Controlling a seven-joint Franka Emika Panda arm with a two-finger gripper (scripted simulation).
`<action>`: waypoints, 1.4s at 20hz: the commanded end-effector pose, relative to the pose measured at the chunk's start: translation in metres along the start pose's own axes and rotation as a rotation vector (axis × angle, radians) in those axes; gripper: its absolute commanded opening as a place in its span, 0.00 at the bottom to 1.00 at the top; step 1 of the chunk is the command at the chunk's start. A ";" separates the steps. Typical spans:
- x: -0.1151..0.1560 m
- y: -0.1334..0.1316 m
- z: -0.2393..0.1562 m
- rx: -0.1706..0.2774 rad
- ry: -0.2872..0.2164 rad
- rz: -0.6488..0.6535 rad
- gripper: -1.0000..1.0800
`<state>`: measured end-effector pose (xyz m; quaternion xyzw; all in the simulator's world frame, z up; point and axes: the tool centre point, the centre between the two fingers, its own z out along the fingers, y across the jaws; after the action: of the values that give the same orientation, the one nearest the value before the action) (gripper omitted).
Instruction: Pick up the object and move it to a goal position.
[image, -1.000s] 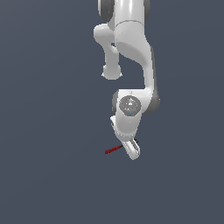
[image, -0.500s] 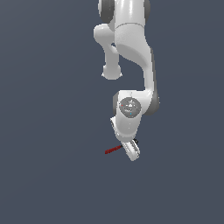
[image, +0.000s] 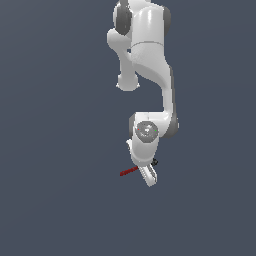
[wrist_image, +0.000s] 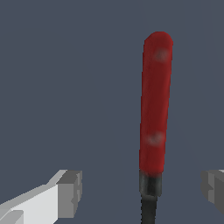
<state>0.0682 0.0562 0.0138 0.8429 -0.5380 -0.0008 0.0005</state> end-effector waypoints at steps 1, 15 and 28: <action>0.000 -0.001 0.004 0.002 0.000 0.000 0.96; 0.001 -0.002 0.002 0.002 0.001 0.001 0.00; 0.022 -0.008 -0.069 0.002 0.001 0.001 0.00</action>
<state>0.0823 0.0426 0.0688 0.8427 -0.5384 -0.0003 0.0004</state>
